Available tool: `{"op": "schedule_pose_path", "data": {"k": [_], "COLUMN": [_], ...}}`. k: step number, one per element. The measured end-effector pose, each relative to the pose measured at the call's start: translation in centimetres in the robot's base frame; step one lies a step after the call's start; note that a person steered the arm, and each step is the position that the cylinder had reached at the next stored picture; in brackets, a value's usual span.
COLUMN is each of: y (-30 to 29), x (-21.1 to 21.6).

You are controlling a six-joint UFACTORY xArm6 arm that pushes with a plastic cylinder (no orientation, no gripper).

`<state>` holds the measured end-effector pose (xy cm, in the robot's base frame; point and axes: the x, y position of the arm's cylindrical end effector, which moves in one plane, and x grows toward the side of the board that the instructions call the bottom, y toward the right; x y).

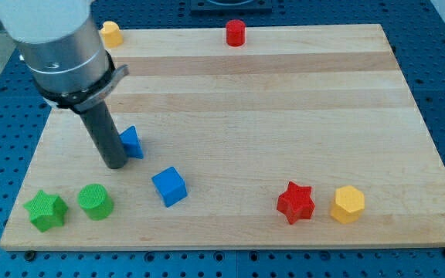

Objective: Slide the blue triangle to top right

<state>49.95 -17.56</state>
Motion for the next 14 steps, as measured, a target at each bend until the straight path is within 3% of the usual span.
{"op": "schedule_pose_path", "data": {"k": [1,3,5,8,12,14], "y": [0.2,6.8,15.3,21.4,19.3,21.6], "x": [-3.5,-7.3,-6.4,-0.9,-5.3,-9.2]}}
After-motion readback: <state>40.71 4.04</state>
